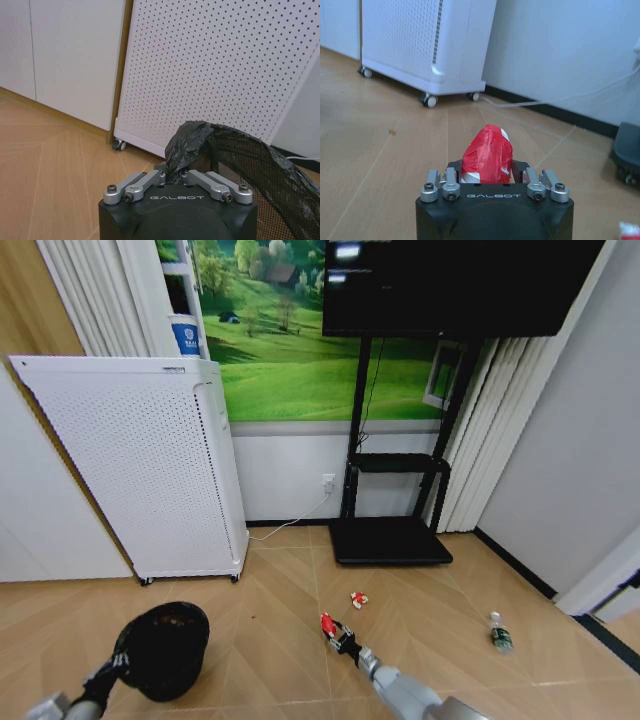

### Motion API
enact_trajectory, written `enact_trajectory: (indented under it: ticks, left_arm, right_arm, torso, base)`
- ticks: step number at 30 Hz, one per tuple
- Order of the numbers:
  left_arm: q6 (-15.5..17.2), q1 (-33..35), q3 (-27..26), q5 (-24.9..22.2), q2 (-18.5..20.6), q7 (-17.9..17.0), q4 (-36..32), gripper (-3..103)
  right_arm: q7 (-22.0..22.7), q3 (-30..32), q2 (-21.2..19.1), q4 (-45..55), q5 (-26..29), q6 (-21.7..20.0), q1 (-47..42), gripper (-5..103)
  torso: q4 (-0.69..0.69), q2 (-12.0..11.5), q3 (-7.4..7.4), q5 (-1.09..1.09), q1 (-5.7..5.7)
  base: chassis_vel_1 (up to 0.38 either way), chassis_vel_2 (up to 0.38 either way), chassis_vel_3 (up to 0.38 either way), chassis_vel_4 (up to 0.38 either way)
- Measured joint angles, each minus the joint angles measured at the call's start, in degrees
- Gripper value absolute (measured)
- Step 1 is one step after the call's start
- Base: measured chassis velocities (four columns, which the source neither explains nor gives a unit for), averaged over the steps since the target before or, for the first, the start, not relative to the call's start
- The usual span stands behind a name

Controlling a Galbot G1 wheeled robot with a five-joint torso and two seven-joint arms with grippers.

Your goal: Pick up the trash bin and place the garbage on the floor into it.

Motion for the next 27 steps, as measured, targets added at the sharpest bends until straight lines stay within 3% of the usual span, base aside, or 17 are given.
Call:
enact_trajectory:
  ticks: [6,9,12,18,27]
  left_arm:
    - [0.99,-6.67,3.51,-2.65,4.33,-1.68,3.05,6]
    - [1.47,-11.32,7.79,-3.01,5.79,-2.04,6.56,6]
    - [1.51,-12.33,8.93,-3.05,5.96,-2.20,7.22,6]
    - [1.68,-21.35,18.89,-4.11,8.13,-2.47,13.13,6]
    - [1.80,-27.03,21.86,-4.93,8.97,-1.99,17.13,6]
  right_arm:
    - [1.26,-0.67,-4.31,10.81,1.30,0.02,-0.60,52]
    - [1.27,0.62,-6.53,15.40,1.15,0.03,-1.35,52]
    - [1.25,1.02,-6.92,16.26,1.15,0.04,-1.54,52]
    - [0.71,4.59,-9.66,25.42,0.96,0.09,-3.33,52]
    - [-0.53,0.33,-9.42,33.86,2.40,0.12,-0.77,52]
  torso:
    - [0.00,0.00,0.00,0.00,0.00]
    - [0.00,0.00,0.00,0.00,0.00]
    - [0.00,0.00,0.00,0.00,0.00]
    - [0.00,0.00,0.00,-0.01,0.00]
    - [0.01,0.00,-0.01,-0.01,0.00]
  base:
    - [0.000,0.000,0.000,0.000]
    - [0.000,0.000,0.000,0.000]
    - [0.000,0.000,0.000,0.000]
    - [0.000,0.000,0.000,0.000]
    - [0.000,0.000,0.000,0.000]
